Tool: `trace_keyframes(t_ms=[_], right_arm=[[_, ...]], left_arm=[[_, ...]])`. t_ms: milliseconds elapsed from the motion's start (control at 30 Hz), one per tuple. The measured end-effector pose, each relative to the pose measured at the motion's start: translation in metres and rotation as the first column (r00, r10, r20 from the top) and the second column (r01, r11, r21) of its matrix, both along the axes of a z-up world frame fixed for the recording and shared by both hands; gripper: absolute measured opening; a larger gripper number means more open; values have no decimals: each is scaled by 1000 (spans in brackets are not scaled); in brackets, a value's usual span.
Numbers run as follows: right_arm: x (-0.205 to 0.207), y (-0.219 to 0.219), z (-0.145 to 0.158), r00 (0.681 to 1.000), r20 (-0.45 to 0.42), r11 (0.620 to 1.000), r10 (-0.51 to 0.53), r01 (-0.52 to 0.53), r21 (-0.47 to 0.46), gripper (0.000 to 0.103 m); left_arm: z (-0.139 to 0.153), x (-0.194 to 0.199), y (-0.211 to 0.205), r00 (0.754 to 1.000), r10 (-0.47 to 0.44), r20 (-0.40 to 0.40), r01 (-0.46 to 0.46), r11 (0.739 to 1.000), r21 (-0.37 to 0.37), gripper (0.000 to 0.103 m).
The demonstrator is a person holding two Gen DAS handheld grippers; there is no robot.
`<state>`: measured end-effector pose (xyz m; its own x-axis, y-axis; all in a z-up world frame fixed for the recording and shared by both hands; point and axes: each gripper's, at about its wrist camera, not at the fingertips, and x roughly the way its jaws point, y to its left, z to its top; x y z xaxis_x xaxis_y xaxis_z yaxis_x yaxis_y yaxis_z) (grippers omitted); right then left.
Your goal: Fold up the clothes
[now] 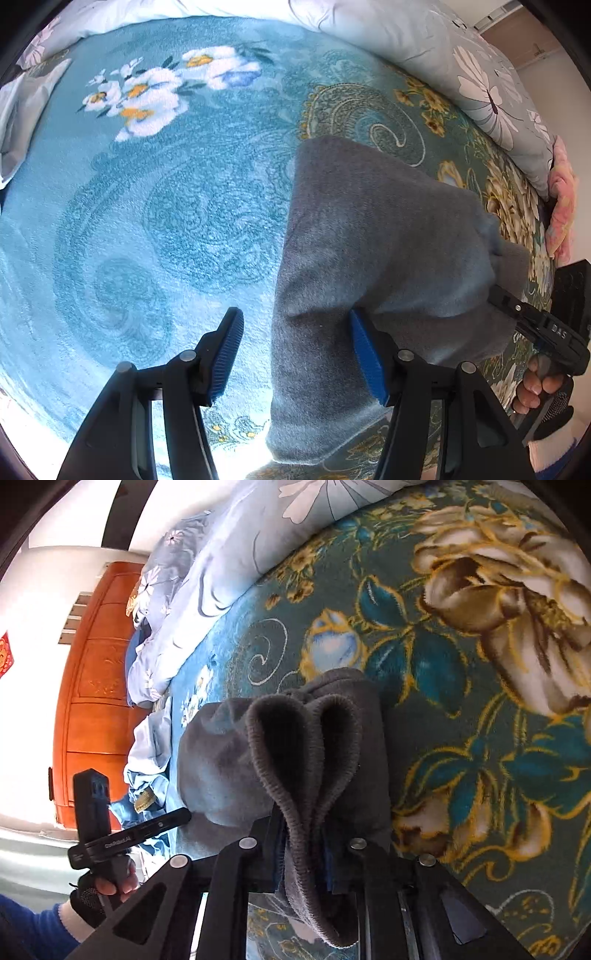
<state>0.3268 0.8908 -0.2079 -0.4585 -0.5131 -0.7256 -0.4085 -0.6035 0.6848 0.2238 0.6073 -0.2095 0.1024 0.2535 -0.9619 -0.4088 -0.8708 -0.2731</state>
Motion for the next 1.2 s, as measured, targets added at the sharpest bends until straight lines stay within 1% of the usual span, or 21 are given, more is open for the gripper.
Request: trace_keyframes(t_ms=[67,100,133,233,333,367,400,467,500,533,600,633,700,767,833,933,1067,1200], right_arm=[[3,-1,6,1000,-3,1000,3,-3,17,22],[5,-2,12,1000,-5,999,10,-10,37,26],[8,-3,19,1000,-4,998,18,-18,66,36],[17,-3,42,1000,-3,982,25,-24,186,45],[29,-3,70,1000,-17,955,-20,24,294,46],[29,-5,78,999,-33,952,-17,26,304,46],[26,-9,85,999,-52,953,-9,24,303,44],[16,-23,98,995,-90,956,43,-15,292,42],[11,-28,99,993,-95,955,68,-37,295,39],[7,-32,98,992,-91,951,85,-54,305,35],[-6,-41,92,991,-66,938,116,-87,337,32],[-11,-42,86,992,-44,932,115,-93,350,28],[-17,-38,75,995,-11,927,98,-87,365,26],[-22,-31,61,997,31,928,70,-77,364,26],[-25,-24,47,996,68,935,50,-71,348,22],[-26,-19,30,994,101,946,33,-64,318,20],[-25,-18,22,993,114,948,32,-66,311,19],[-21,-19,36,996,86,948,34,-59,313,19]], left_arm=[[4,0,-2,1000,0,-4,0,1000,18,61],[9,0,-3,1000,-5,-17,6,1000,28,61],[15,1,-4,999,-12,-32,13,999,35,61],[32,5,-8,997,-37,-68,40,998,51,61],[44,19,-6,990,-95,-106,103,992,77,61],[43,23,1,986,-121,-118,132,988,84,61],[44,28,3,980,-144,-136,156,984,87,61],[45,39,9,970,-181,-159,197,976,93,61],[42,40,14,969,-191,-157,208,973,100,61],[40,41,17,968,-200,-153,218,970,106,61],[39,48,17,966,-212,-148,229,967,109,61],[34,48,19,965,-215,-146,232,967,106,60],[25,48,20,967,-213,-142,228,968,103,60],[16,47,18,971,-202,-128,216,970,109,60],[7,47,16,974,-197,-115,210,972,109,60],[-6,48,16,973,-208,-96,218,971,97,60],[-4,49,18,972,-216,-88,224,970,94,60],[13,47,15,974,-208,-92,218,969,116,60]])
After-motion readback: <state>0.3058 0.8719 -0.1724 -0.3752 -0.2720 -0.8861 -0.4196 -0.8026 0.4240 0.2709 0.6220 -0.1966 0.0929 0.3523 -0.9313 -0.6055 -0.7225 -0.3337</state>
